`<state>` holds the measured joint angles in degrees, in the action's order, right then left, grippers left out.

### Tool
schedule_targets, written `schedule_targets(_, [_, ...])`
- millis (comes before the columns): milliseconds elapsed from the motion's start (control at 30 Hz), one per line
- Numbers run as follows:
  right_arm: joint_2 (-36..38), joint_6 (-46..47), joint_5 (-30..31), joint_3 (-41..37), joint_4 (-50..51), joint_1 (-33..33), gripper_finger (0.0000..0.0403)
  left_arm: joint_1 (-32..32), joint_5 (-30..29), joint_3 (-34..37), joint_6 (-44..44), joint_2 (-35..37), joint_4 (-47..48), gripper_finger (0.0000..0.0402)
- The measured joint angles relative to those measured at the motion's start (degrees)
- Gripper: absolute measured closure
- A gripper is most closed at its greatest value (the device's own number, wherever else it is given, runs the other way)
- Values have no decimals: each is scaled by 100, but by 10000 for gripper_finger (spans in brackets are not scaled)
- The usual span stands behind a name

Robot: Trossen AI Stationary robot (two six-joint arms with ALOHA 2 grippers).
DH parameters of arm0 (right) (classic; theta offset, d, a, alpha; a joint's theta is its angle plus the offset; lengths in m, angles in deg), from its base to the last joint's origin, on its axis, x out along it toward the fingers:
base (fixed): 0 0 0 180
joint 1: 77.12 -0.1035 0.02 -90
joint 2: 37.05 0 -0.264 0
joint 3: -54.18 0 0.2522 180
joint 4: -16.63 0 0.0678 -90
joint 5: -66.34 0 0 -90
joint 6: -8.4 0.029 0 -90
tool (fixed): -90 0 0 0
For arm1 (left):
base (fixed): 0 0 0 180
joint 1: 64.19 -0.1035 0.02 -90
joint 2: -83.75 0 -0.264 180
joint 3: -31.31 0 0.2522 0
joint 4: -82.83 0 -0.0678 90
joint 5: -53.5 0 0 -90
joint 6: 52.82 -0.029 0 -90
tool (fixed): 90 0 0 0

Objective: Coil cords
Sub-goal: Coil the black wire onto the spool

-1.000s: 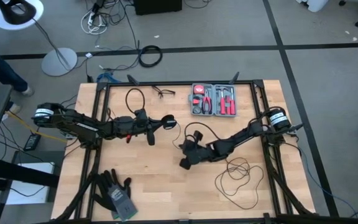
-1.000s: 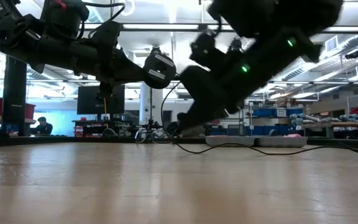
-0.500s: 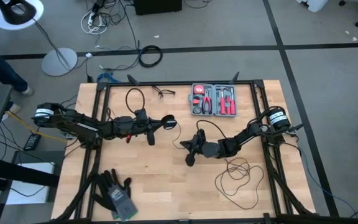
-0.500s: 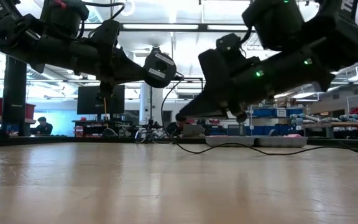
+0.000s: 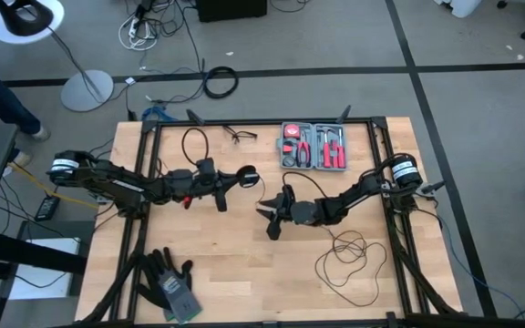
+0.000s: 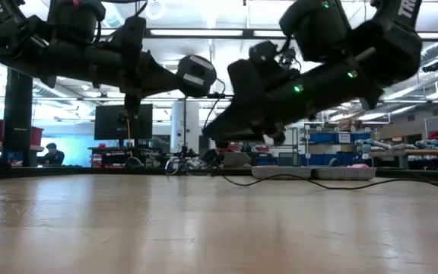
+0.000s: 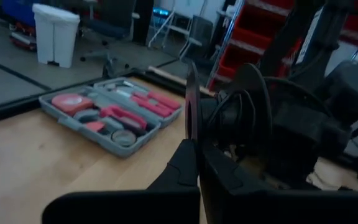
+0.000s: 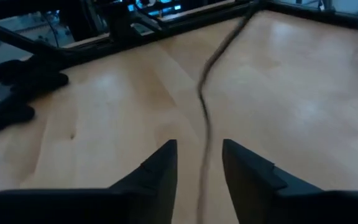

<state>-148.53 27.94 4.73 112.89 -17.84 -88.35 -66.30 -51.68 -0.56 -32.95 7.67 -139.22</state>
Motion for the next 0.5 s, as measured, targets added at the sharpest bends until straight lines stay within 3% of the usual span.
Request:
schedule_targets(167, [22,-586,-1,119,5,20,267,-2,-75,0,-7,4,-86,401])
schedule_targets(500, [100,-629,228,127,111,-79,278,28,-84,0,28,4,-112,401])
